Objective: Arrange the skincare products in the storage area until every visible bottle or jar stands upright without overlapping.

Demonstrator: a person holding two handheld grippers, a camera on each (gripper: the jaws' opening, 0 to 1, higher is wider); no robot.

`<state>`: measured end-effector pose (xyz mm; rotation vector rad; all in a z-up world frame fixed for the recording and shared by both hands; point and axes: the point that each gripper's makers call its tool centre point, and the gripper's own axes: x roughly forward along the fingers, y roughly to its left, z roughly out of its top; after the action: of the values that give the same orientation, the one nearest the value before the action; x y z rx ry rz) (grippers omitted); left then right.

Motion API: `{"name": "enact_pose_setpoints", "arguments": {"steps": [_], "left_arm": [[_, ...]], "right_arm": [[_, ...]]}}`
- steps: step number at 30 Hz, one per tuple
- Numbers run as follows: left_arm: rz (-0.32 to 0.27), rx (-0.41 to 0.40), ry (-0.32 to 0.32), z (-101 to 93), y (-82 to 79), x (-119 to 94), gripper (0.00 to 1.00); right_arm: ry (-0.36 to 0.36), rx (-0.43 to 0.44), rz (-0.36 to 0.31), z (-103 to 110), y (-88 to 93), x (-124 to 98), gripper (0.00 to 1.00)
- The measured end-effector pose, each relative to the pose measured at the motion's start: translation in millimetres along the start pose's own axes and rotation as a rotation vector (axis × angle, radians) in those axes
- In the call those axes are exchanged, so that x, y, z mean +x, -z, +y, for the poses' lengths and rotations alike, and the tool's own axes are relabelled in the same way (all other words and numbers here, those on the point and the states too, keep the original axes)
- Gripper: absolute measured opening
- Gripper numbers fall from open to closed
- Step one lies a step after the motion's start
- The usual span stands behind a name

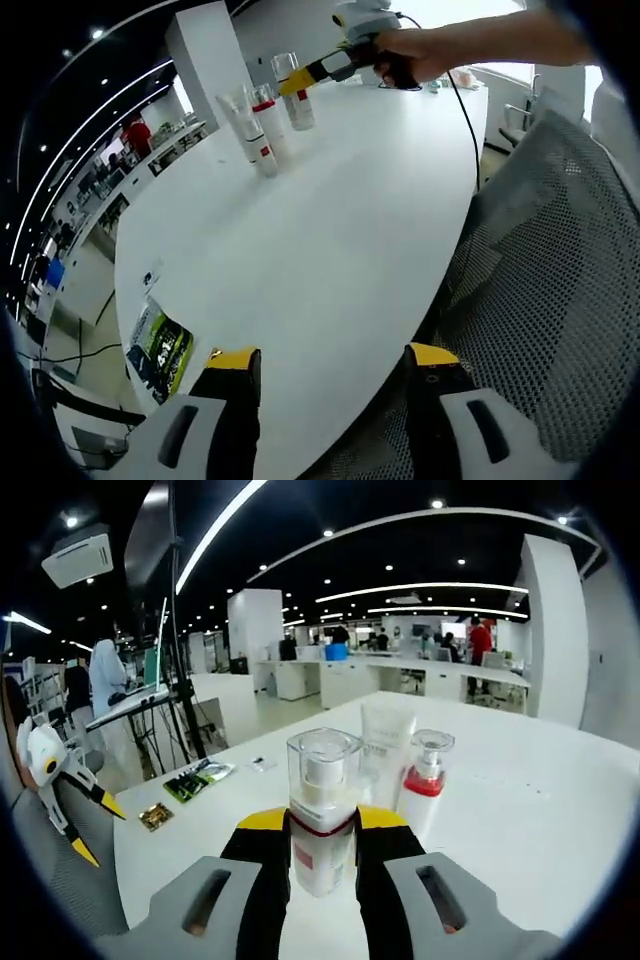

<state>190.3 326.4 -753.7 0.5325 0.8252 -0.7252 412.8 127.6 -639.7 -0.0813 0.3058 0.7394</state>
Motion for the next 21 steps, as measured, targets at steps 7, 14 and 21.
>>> {"name": "enact_pose_setpoints", "arguments": {"steps": [7, 14, 21], "left_arm": [[-0.026, -0.010, 0.020, -3.8, -4.3, 0, 0.59], [-0.007, -0.003, 0.034, -6.2, -1.4, 2, 0.59], [0.009, -0.002, 0.045, -7.3, 1.5, 3, 0.57]], "right_arm": [[0.017, -0.014, 0.010, -14, 2.6, 5, 0.22], [0.048, -0.006, 0.052, -23, 19.1, 9, 0.22], [0.048, -0.003, 0.069, -28, 28.0, 18, 0.22]]}}
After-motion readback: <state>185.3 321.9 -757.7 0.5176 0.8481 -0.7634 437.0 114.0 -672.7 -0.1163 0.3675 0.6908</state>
